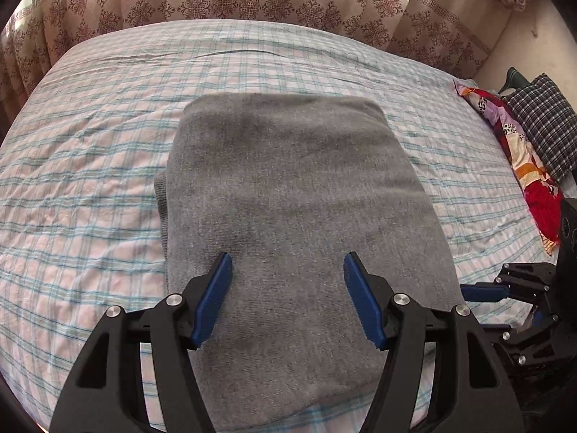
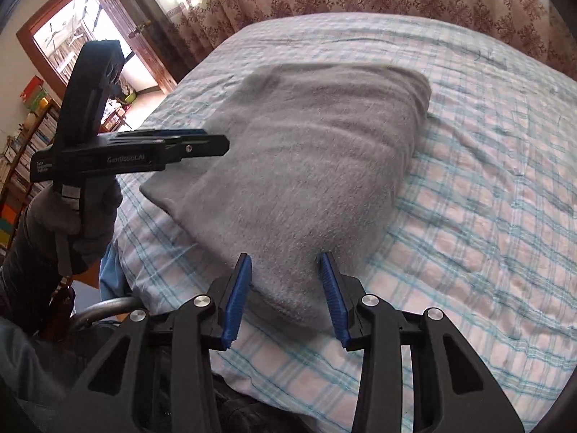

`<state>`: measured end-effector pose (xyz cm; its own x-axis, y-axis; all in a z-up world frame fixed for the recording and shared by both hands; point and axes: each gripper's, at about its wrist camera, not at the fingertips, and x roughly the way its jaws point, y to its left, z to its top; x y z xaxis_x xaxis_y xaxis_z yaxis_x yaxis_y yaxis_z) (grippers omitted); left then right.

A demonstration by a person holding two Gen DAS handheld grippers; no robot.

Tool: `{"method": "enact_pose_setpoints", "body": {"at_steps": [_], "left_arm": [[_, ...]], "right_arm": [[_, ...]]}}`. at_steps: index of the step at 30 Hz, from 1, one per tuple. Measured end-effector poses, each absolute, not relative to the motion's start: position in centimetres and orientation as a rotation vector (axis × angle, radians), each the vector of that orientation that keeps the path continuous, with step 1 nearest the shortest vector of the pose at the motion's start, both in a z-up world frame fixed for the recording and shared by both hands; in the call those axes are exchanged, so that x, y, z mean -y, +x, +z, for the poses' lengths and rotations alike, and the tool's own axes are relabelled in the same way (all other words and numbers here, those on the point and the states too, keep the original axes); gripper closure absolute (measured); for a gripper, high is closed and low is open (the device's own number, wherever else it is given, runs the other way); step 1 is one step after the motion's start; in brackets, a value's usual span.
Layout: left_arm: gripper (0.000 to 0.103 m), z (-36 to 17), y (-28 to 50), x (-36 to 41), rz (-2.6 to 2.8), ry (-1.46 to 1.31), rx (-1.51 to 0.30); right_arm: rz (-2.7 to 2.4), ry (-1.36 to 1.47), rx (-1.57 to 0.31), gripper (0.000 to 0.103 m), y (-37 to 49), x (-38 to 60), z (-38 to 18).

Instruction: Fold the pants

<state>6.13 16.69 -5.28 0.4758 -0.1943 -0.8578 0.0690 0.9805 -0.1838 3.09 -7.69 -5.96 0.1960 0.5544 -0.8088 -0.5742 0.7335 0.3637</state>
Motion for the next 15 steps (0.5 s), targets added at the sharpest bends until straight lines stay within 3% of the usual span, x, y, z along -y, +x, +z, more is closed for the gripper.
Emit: {"method": "enact_pose_setpoints", "body": {"at_steps": [5, 15], "left_arm": [[0.037, -7.1, 6.3, -17.5, -0.169, -0.125, -1.071], [0.037, -3.9, 5.4, -13.3, -0.182, -0.008, -1.02]], "right_arm": [[0.818, -0.045, -1.18, 0.062, 1.8, 6.7, -7.7], [0.841, 0.091, -1.134, 0.062, 2.9, 9.9, -5.9]]}}
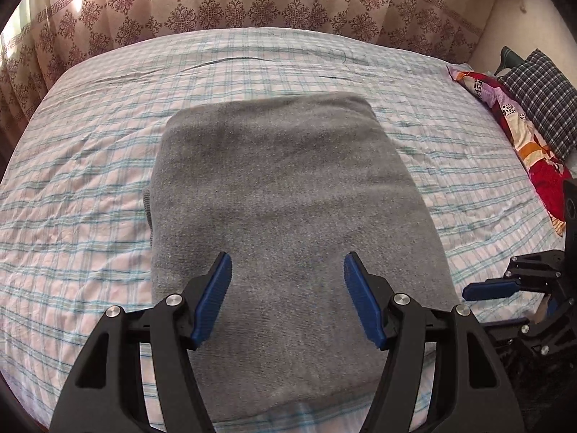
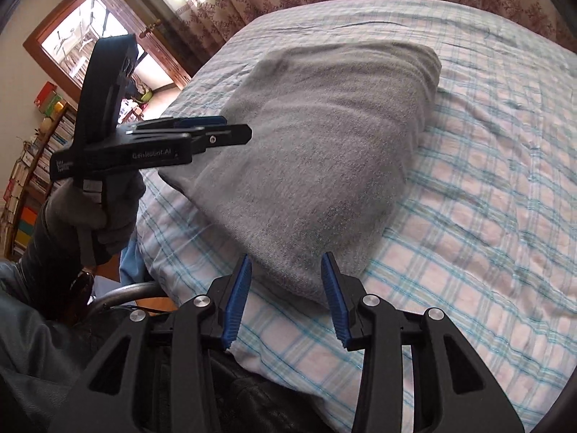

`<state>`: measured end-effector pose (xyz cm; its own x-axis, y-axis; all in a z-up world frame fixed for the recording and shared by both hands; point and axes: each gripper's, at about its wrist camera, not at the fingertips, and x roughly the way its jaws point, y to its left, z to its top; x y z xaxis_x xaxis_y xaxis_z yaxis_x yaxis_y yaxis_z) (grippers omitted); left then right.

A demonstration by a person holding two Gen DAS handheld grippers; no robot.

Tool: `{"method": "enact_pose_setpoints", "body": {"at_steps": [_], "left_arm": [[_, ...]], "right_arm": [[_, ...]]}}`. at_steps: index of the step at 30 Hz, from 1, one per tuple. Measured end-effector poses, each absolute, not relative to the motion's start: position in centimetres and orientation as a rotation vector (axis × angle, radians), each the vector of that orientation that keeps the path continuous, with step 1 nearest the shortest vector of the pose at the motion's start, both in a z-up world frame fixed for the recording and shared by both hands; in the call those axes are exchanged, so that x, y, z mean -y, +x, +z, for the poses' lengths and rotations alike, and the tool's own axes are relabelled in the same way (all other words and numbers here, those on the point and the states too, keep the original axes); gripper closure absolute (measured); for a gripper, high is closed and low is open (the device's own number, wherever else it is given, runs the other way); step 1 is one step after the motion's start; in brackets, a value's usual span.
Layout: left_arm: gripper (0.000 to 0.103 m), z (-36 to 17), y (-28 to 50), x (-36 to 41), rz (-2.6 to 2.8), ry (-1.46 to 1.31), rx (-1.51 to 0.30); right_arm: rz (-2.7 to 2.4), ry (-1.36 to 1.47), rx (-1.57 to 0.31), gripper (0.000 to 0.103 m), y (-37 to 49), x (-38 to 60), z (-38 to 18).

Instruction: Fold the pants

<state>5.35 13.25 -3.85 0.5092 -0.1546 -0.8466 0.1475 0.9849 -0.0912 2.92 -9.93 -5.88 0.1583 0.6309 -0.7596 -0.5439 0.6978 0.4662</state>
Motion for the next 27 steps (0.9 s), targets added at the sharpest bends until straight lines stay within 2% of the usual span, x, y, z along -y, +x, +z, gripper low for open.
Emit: {"method": "enact_pose_setpoints", "body": {"at_steps": [5, 10, 11, 13, 18, 20, 21, 27], "left_arm": [[0.033, -2.6, 4.8, -8.4, -0.299, 0.045, -0.999], [0.033, -3.8, 4.3, -4.7, -0.382, 0.088, -1.031], [0.033, -4.3, 4.3, -4.3, -0.386, 0.091, -1.044], [0.032, -4.9, 4.3, -3.8, -0.386, 0.105, -1.06], [0.032, -5.7, 4.4, -4.0, -0.39, 0.092, -1.076], [0.032, -5.9, 4.5, -4.1, -0.395, 0.086, -1.081], [0.032, -6.0, 4.5, -4.2, -0.397, 0.084, -1.084], [0.031, -6.9, 4.6, -4.1, -0.404, 0.086, -1.074]], "right_arm": [[0.76, 0.264, -1.076, 0.062, 6.7, 13.7, -4.1], [0.646, 0.331, -1.031, 0.062, 12.1, 15.0, -3.8], [0.63, 0.362, -1.033, 0.06, 13.4, 15.3, -4.0], [0.567, 0.429, -1.051, 0.048, 15.9, 15.6, -4.8], [0.541, 0.576, -1.129, 0.046, 20.7, 14.2, -7.7], [0.547, 0.569, -1.146, 0.052, 22.0, 12.8, -8.5], [0.548, 0.552, -1.151, 0.061, 22.7, 12.1, -8.8], [0.501, 0.365, -1.151, 0.066, 26.5, 7.7, -10.0]]}}
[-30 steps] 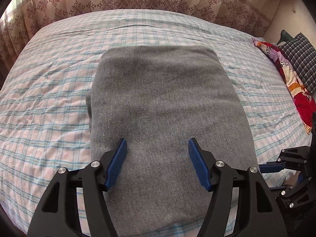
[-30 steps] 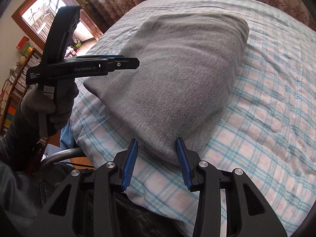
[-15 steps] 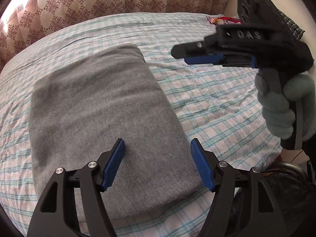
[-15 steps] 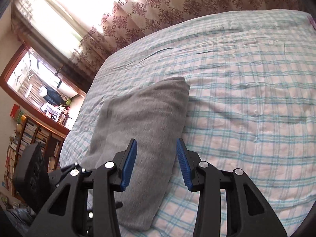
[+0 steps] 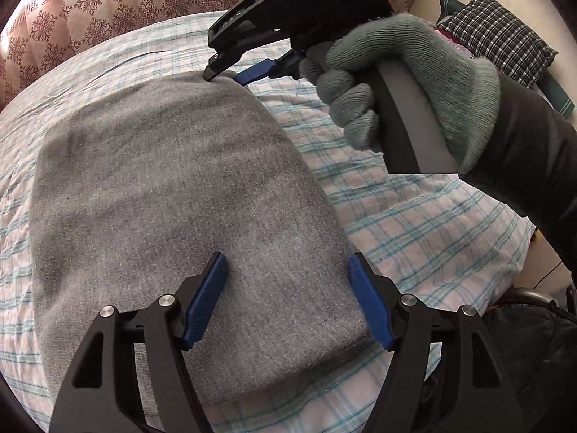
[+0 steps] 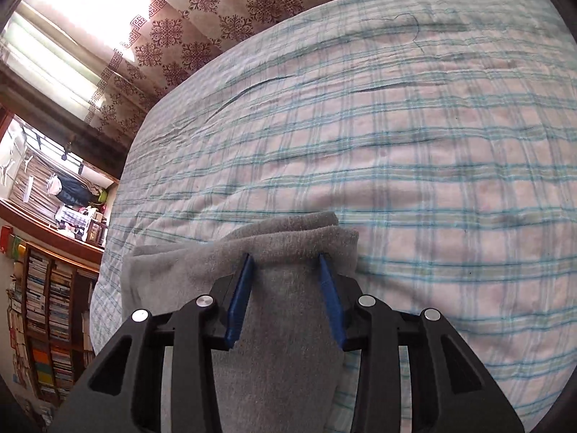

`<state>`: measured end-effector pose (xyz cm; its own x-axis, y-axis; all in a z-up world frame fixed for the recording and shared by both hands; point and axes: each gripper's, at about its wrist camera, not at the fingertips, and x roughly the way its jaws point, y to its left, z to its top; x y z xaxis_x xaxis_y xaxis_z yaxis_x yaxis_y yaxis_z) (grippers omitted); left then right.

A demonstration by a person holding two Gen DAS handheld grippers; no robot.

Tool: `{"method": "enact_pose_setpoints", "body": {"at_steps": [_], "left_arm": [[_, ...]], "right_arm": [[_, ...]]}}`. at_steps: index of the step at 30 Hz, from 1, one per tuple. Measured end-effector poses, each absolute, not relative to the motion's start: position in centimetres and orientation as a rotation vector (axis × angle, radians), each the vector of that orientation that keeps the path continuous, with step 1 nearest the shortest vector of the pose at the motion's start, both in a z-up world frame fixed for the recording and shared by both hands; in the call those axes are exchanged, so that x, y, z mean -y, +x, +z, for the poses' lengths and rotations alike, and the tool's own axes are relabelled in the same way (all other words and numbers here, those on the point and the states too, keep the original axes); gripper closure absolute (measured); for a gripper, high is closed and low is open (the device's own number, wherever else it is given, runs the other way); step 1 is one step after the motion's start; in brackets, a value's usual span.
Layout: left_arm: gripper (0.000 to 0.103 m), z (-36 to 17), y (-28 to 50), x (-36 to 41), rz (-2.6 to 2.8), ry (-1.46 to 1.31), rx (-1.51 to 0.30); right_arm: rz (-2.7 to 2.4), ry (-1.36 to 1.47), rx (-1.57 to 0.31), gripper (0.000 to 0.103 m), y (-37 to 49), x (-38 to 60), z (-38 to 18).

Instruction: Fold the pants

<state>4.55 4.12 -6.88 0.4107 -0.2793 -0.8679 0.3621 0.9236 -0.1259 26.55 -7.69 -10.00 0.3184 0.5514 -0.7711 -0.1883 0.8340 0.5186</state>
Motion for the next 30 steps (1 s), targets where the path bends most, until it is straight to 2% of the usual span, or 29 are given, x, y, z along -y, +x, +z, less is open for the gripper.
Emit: {"method": "enact_pose_setpoints", "body": {"at_steps": [7, 12, 20, 22, 30], "left_arm": [[0.025, -7.2, 4.3, -4.0, -0.422, 0.091, -1.064], [0.025, -6.2, 4.9, -5.2, -0.441, 0.0, -1.074], [0.024, -4.2, 6.2, -10.0, -0.251, -0.03, -1.027], [0.024, -4.1, 6.5, -11.0, -0.212, -0.025, -1.017], [0.024, -5.0, 6.8, -12.7, -0.147, -0.024, -1.037]], "right_arm": [[0.485, 0.149, -1.135, 0.067, 28.4, 3.8, -11.1], [0.469, 0.058, -1.087, 0.065, 27.5, 3.3, -10.1], [0.462, 0.022, -0.952, 0.062, 23.0, 6.1, -5.4], [0.467, 0.002, -0.938, 0.058, 21.4, 6.1, -5.1], [0.501, 0.019, -0.949, 0.058, 16.0, 6.7, -5.4]]}}
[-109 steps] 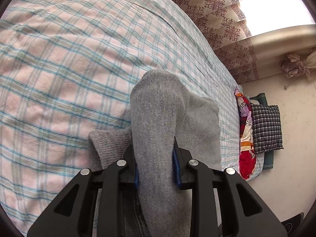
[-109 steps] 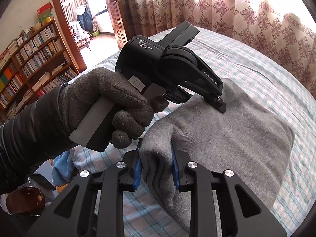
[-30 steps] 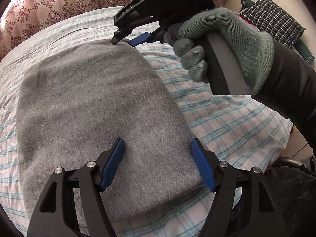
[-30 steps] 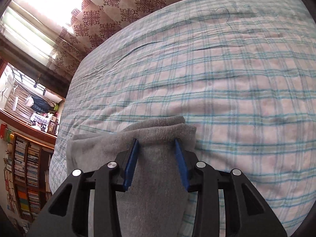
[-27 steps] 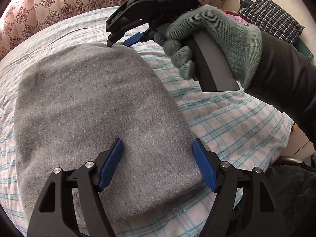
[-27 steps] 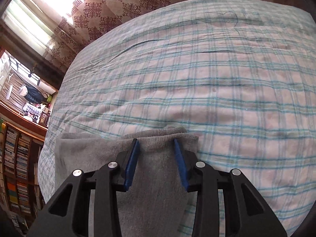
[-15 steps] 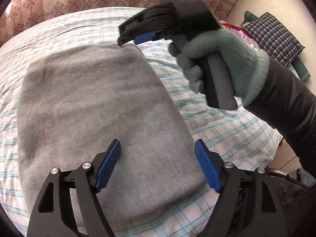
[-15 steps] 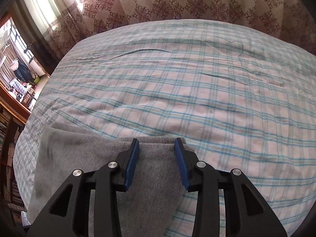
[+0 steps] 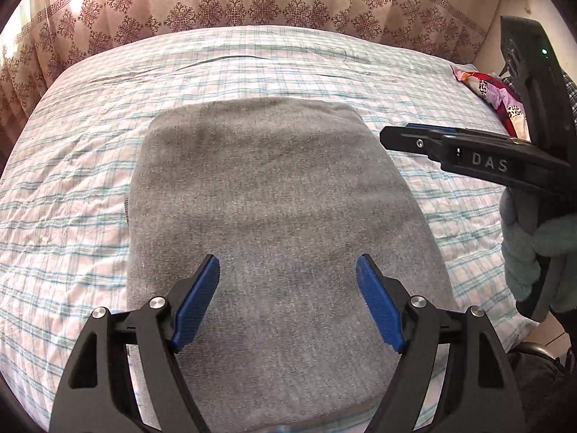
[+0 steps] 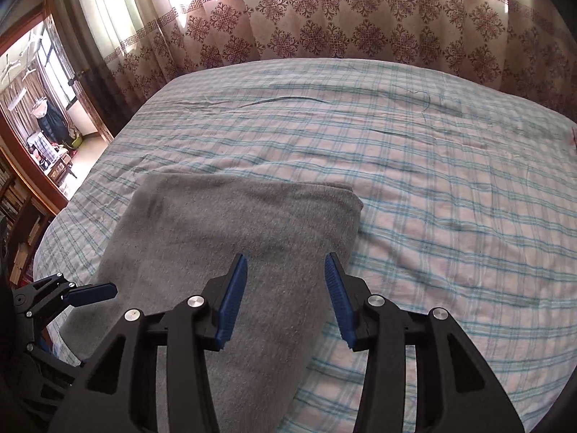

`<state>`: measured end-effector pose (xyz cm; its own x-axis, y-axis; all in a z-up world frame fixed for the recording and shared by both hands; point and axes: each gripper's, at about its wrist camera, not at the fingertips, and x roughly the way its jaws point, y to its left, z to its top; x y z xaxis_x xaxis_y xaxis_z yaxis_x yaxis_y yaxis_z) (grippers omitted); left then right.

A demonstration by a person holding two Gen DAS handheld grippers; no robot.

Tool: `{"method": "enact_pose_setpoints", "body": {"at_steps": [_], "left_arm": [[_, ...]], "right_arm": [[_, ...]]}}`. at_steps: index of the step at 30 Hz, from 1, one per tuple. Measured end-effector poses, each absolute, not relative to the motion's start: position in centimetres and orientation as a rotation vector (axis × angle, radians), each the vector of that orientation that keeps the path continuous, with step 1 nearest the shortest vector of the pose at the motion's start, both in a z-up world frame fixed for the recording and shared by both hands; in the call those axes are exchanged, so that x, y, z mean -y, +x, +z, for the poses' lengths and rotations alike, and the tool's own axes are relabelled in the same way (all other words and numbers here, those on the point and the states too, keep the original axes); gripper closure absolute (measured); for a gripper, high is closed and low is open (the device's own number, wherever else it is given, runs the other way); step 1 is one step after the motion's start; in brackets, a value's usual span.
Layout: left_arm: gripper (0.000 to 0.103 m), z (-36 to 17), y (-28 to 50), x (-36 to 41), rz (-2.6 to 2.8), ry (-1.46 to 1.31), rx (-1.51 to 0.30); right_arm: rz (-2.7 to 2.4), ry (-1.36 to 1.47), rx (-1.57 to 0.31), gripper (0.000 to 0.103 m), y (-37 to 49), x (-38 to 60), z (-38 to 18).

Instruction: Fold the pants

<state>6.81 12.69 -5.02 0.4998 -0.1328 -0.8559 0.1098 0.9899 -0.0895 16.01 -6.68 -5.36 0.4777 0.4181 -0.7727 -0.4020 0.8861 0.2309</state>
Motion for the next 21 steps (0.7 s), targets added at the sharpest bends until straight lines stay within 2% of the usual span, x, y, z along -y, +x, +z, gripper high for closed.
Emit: {"method": "enact_pose_setpoints", "body": {"at_steps": [21], "left_arm": [[0.022, -7.1, 7.0, -12.2, -0.125, 0.038, -1.064]], "right_arm": [[0.497, -0.019, -1.048, 0.057, 13.6, 5.2, -10.2]]}}
